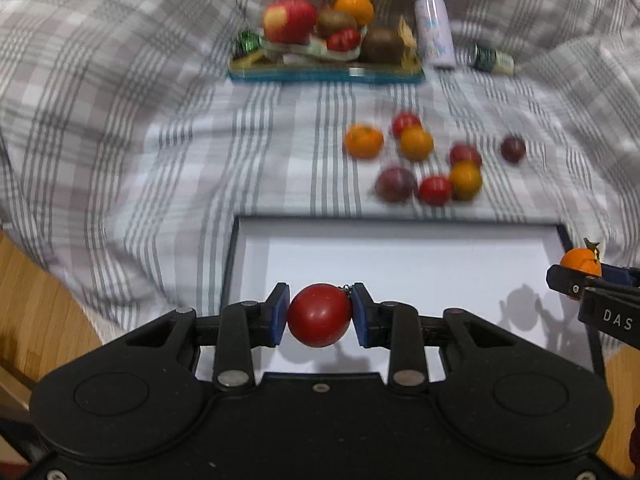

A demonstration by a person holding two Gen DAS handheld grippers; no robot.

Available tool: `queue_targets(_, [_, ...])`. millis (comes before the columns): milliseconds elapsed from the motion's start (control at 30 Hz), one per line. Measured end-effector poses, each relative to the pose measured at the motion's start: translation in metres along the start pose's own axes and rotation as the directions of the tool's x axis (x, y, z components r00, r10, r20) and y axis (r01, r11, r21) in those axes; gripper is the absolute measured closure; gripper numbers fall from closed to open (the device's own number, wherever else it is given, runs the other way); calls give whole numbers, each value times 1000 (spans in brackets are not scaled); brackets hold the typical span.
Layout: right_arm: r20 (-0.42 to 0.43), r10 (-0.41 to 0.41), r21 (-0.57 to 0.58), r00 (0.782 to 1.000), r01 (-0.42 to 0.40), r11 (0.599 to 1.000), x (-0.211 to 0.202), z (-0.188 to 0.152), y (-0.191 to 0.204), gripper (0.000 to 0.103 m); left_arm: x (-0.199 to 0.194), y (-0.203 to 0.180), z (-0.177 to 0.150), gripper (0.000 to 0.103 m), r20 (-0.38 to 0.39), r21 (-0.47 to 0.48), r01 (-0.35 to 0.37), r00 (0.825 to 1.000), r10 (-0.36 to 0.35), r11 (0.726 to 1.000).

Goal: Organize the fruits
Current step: 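Carry both fruits into the white box and open both grippers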

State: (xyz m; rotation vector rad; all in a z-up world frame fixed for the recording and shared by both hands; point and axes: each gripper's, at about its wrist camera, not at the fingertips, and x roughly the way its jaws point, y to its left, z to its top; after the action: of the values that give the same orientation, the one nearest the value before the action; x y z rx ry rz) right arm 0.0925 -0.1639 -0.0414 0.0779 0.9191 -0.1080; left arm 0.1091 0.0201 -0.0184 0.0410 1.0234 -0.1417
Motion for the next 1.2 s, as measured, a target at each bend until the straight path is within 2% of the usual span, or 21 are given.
queue_targets(200, [-135,9,-21,991,-12,1000,4,-33,2,61,9,0,-28,62,-92,-7,-6,996,5,1000])
queue_targets(367, [-186,12,-21,982,-16,1000,5,-47,4,61,10,0,-34,62,-116,-23,-5,993,3,1000])
queue_targets(700, [-178,12,-20,984,-16,1000,5,-41,9,61,12,0,-31,61,-79,-7,-17,997,17,1000])
queue_targets(867, [-166,15,-16,986,-18,1000,5,-39,9,61,10,1,-30,61,-66,-8,1,998,-2,1000])
queue_targets(1200, [-141,7,2,990,-7,1000,4,-32,6,61,13,-1,-28,61,-82,-5,-14,997,13,1000])
